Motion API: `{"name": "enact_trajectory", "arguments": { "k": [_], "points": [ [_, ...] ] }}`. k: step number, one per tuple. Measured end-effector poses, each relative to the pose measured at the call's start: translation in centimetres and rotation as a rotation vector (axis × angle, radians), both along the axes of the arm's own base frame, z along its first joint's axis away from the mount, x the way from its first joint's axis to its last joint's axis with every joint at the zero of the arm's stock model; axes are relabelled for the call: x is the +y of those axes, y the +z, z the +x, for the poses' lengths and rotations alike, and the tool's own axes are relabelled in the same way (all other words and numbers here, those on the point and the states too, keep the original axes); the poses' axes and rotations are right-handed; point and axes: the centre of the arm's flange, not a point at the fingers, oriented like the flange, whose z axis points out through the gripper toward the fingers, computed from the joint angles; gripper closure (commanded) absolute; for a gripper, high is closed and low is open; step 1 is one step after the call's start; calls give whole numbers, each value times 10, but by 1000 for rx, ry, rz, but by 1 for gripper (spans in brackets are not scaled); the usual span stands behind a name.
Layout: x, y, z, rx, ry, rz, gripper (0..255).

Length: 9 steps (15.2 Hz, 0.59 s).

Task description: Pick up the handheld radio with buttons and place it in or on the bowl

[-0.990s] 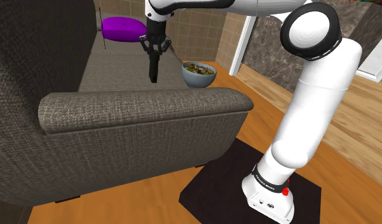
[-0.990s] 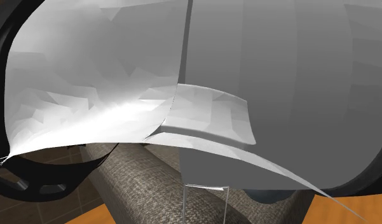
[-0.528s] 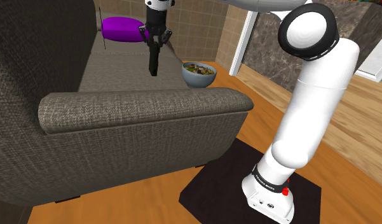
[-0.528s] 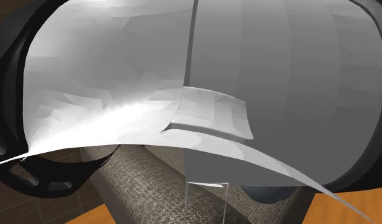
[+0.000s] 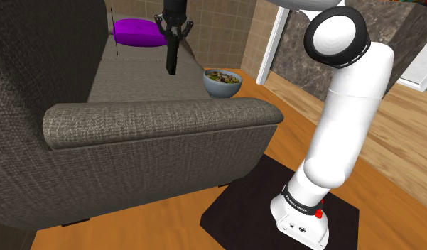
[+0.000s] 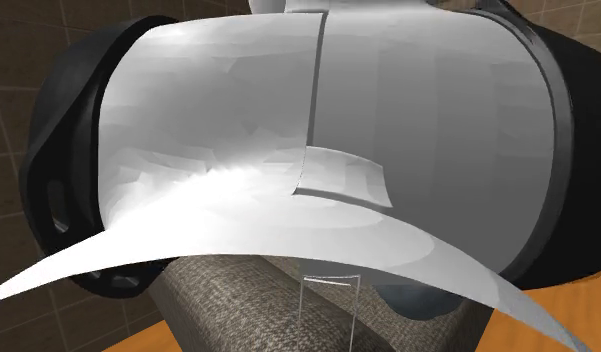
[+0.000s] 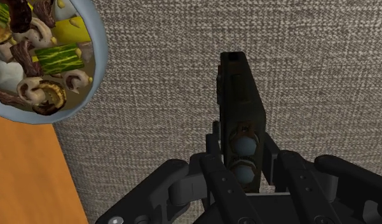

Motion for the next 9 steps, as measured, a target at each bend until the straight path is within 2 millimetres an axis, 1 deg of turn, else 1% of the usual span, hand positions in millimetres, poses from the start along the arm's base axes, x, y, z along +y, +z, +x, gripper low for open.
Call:
{"name": "enact_trajectory", "arguments": {
  "k": [9],
  "points": [
    [1,46,-1,0,0,0,255]
  ]
}}
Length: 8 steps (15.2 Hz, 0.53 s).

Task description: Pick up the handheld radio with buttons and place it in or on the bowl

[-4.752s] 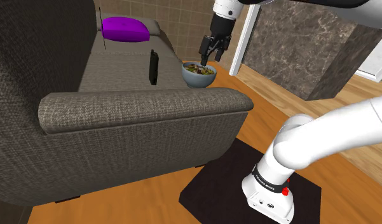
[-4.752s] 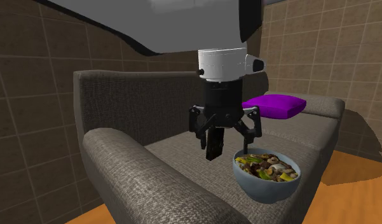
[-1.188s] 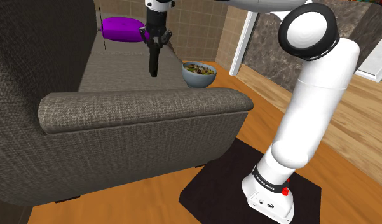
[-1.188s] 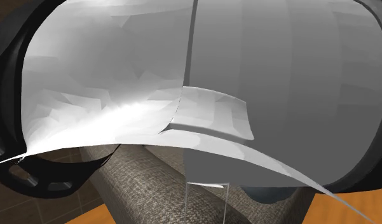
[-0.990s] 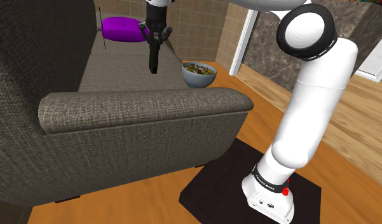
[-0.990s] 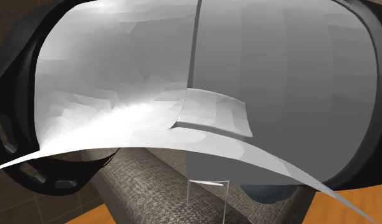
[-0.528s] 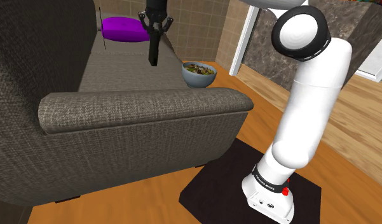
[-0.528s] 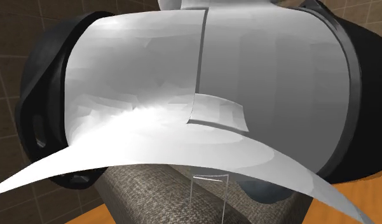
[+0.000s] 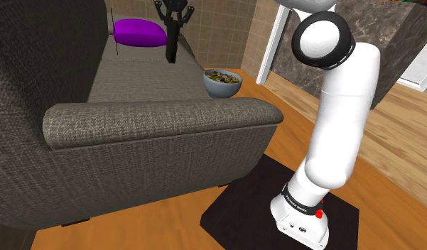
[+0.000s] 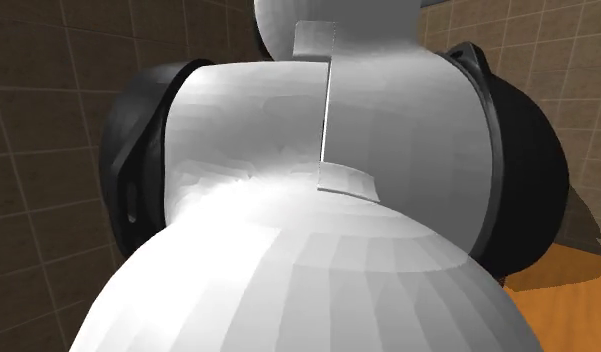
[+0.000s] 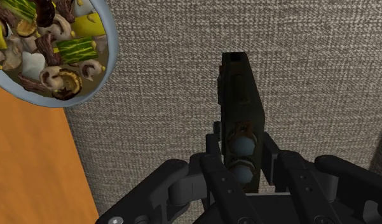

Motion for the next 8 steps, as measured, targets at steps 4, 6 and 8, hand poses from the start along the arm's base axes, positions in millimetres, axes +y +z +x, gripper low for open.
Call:
{"name": "enact_trajectory", "arguments": {
  "k": [4,6,8],
  "points": [
    [1,21,0,0,1,0,255],
    [-1,34,1,-2,2,0,255],
    [-15,36,0,8,-20,-16,255]
  ]
}}
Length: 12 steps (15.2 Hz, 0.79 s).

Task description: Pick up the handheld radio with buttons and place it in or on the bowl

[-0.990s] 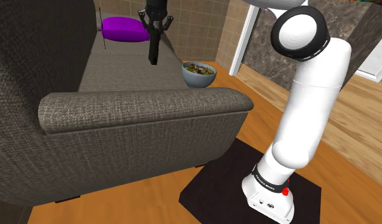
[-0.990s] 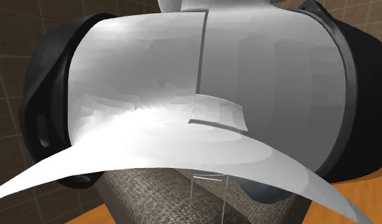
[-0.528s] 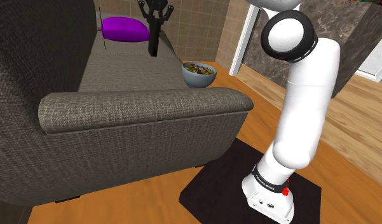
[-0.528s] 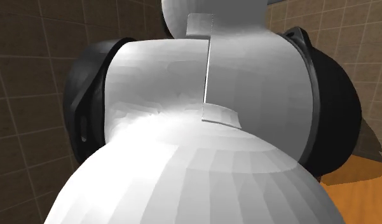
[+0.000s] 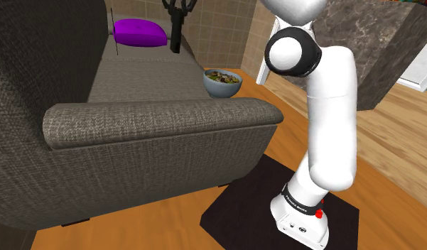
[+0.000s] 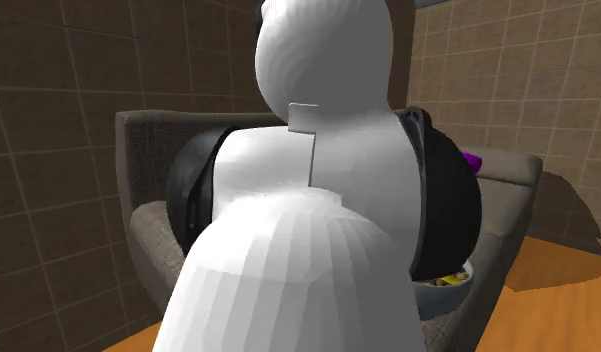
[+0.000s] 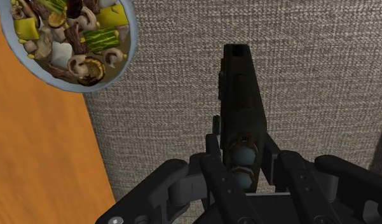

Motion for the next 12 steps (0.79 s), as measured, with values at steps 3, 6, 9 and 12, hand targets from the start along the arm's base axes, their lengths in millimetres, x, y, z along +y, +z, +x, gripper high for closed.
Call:
{"name": "enact_trajectory", "arguments": {
  "k": [3,6,9,12],
  "points": [
    [-15,13,-25,-6,17,14,255],
    [-44,18,-54,-8,18,16,255],
    [-70,26,-81,-8,19,16,255],
    [-99,36,-108,-8,19,16,255]
  ]
}}
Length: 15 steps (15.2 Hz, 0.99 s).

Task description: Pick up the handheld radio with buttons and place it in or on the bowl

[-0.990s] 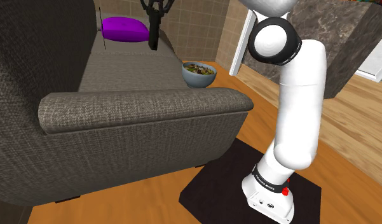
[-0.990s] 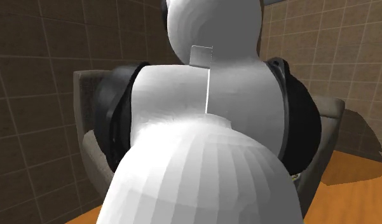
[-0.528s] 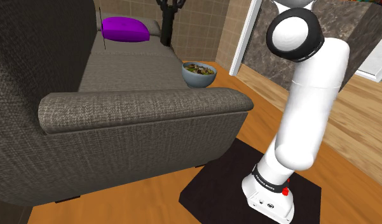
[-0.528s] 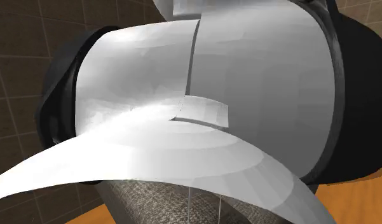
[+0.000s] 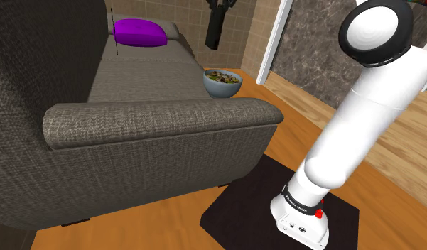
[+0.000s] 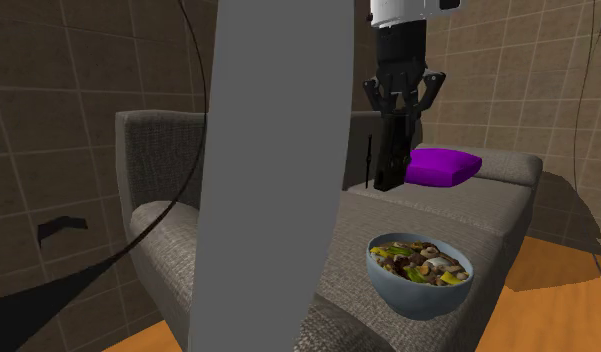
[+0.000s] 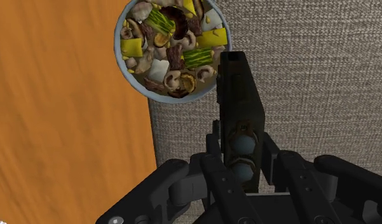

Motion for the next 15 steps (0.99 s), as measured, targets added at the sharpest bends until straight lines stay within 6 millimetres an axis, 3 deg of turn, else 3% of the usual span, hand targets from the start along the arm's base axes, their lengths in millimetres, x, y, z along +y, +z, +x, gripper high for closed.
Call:
{"name": "enact_trajectory", "arguments": {
  "k": [5,15],
  "points": [
    [-40,7,-40,0,0,0,255],
    [-43,-43,-45,1,1,1,255]
  ]
}}
